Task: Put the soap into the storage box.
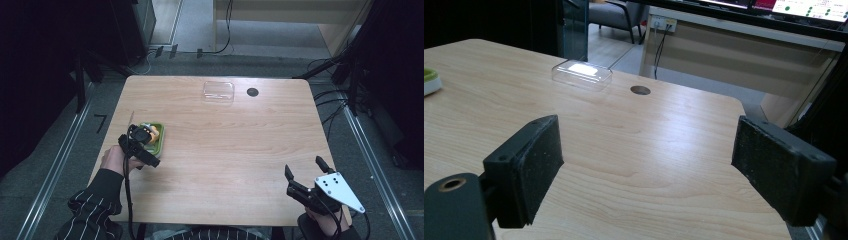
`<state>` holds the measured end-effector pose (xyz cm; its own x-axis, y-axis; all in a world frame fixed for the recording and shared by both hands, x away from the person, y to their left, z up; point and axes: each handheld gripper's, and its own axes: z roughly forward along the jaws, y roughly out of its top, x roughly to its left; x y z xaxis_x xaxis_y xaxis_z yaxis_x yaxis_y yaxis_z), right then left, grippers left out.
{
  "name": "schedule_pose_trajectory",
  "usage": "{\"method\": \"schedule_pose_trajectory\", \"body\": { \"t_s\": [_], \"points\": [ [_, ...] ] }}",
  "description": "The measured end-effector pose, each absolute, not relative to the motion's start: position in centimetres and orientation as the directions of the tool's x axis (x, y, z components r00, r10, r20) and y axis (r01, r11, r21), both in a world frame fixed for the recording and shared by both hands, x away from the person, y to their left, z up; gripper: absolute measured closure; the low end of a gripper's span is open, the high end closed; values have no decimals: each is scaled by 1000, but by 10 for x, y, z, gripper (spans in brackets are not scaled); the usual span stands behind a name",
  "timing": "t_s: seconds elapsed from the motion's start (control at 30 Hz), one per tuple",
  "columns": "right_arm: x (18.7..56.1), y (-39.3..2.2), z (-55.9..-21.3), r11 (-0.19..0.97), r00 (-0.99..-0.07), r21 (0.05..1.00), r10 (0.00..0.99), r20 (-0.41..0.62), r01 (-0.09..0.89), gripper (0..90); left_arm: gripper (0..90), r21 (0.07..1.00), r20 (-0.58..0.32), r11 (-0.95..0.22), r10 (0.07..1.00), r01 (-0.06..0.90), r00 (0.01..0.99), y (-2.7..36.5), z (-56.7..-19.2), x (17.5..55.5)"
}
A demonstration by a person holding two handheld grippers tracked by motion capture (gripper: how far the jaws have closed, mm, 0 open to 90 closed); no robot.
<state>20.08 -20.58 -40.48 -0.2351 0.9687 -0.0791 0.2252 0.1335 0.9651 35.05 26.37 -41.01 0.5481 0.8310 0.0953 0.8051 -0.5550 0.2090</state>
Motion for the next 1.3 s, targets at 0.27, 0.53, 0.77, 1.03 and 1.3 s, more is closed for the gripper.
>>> {"method": "schedule_pose_trajectory", "body": {
  "t_s": [0.27, 0.53, 0.77, 1.03, 1.3],
  "points": [
    [201, -206, -405, 133, -234, 965, 969, -79, 225, 133, 3, 200, 95, -575, 817, 793, 569, 258, -412, 336],
    [201, -206, -405, 133, -233, 965, 969, -79, 225, 132, 3, 183, 96, -602, 798, 777, 596, 255, -415, 322],
    [201, -206, -405, 133, -234, 965, 969, -79, 224, 133, 3, 182, 84, -610, 791, 771, 606, 253, -418, 311],
    [201, -206, -405, 132, -233, 966, 969, -79, 222, 133, 3, 166, 58, -631, 774, 758, 631, 252, -427, 291],
    [201, -206, -405, 133, -233, 966, 969, -80, 222, 133, 3, 172, 43, -633, 770, 754, 637, 256, -432, 285]
  ]
}}
